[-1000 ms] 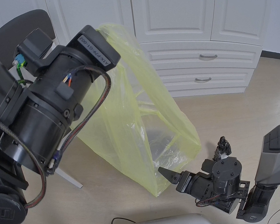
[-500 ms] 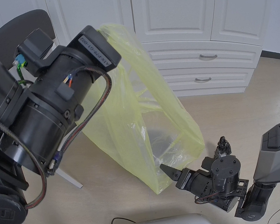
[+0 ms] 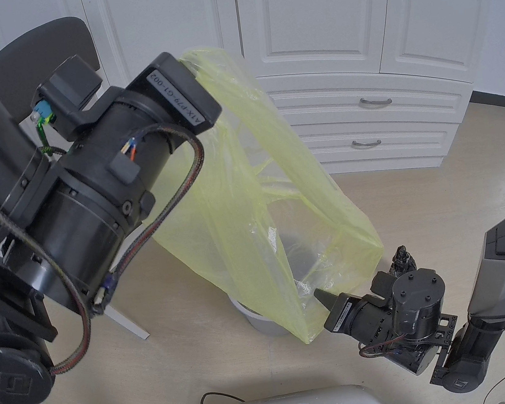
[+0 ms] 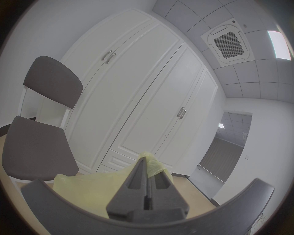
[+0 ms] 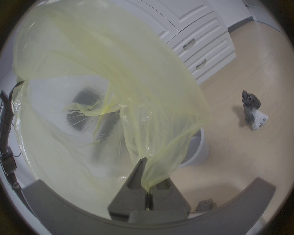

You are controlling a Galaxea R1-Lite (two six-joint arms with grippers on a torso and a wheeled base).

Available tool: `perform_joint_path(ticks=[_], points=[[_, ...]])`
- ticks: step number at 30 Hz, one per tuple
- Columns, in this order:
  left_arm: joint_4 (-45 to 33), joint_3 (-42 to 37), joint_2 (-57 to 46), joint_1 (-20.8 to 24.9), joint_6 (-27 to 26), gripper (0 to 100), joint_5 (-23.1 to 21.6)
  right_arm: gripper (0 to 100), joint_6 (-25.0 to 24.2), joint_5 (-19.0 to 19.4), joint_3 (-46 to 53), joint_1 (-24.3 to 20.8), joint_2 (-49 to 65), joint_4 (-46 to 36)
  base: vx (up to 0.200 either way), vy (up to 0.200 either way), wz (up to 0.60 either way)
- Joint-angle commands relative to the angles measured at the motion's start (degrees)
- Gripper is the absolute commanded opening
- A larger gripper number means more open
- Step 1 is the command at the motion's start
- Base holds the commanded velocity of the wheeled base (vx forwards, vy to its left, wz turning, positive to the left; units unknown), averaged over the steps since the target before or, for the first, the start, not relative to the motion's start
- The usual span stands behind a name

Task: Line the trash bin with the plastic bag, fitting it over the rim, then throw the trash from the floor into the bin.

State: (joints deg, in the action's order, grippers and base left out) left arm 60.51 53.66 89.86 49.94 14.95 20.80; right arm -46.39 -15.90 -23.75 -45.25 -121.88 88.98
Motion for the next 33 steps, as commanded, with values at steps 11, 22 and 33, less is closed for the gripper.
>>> perform_joint_path(ticks=[11,22,33], points=[[-7.0,-2.9,2.3,-5.9,-2.1,0,-2.8,0,17.7,1.1,6.1,6.3,5.7,1.0,0.0,0.0,0.0],[-8.5,-10.9,3.0,-11.1,-10.2,0,-11.8,0,24.6,1.1,6.0,10.4,14.7,-9.3,0.0,0.0,0.0],[-8.6,-13.0,6.2,-18.0,-15.8,0,-14.6,0,24.2,1.1,-26.8,12.2,29.2,-68.0,0.0,0.0,0.0]])
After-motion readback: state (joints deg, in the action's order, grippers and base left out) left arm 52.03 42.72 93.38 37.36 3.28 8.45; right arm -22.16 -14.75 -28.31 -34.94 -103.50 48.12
